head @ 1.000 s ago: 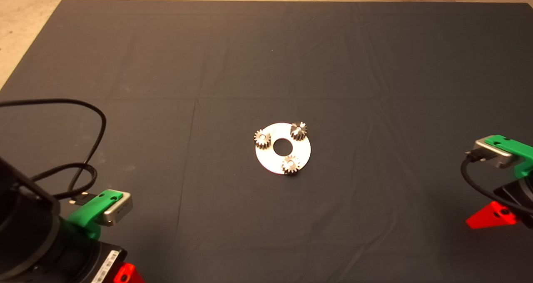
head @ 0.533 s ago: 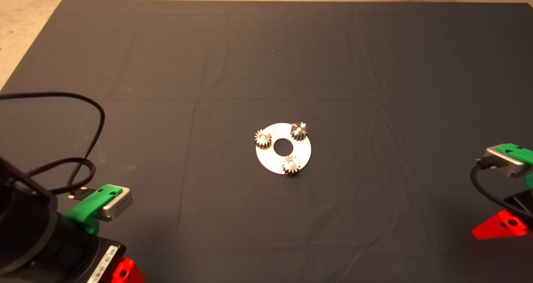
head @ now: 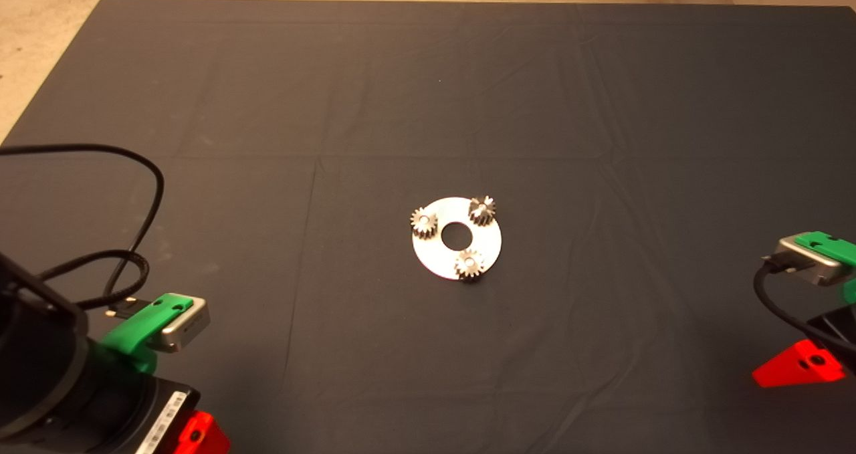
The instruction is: Install three planetary gears onto the carrier pins
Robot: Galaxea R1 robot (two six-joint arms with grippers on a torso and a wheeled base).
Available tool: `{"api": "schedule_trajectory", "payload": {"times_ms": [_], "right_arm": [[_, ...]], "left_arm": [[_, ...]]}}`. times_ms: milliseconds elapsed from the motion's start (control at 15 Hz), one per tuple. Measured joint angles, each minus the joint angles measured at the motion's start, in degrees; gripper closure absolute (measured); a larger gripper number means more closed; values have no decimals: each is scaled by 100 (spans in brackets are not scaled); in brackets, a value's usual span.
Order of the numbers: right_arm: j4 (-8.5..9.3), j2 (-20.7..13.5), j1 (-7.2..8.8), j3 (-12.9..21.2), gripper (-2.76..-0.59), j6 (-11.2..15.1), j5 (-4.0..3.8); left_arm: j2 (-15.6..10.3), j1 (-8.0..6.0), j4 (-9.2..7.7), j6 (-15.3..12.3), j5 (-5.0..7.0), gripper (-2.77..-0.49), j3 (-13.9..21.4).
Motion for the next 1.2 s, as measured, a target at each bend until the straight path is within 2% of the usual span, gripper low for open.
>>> {"api": "schedule_trajectory", "payload": {"times_ms": [1200], "right_arm": [[6,-27,-1,11,-275,0,4]], "left_arm": [[-85,-30,0,4,-2,-276,0]]}}
